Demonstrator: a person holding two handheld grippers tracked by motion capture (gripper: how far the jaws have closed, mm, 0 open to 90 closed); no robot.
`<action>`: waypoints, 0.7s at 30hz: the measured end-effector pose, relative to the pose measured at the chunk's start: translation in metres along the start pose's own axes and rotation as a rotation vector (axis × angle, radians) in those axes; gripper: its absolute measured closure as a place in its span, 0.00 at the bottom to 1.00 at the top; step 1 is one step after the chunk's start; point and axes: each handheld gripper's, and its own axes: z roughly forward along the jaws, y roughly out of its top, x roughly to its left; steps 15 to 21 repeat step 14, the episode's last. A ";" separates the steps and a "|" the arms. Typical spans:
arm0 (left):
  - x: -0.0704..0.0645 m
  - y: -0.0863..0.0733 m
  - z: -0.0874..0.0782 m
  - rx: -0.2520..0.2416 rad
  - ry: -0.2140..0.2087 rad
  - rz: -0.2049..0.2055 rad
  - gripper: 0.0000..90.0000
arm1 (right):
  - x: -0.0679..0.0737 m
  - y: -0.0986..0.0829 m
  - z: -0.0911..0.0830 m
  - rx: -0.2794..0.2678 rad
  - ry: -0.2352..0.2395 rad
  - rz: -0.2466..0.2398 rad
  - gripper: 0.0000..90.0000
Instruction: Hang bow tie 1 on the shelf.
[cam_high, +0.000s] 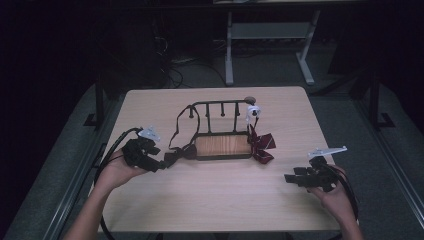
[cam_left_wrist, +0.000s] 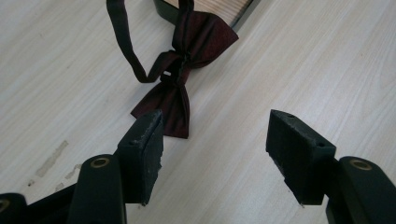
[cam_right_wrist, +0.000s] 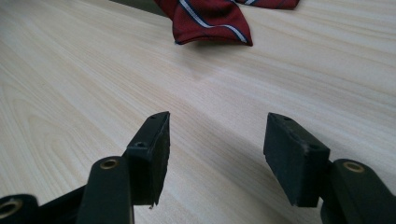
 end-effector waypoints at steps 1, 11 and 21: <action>-0.001 -0.001 0.000 0.000 0.000 -0.002 0.41 | 0.000 0.000 0.000 0.000 0.000 0.000 0.45; -0.007 -0.014 0.008 -0.025 -0.004 -0.018 0.39 | 0.002 0.000 0.001 -0.005 -0.005 -0.010 0.45; -0.010 -0.019 0.012 -0.048 -0.006 -0.033 0.38 | 0.004 0.000 0.002 -0.003 -0.019 -0.020 0.45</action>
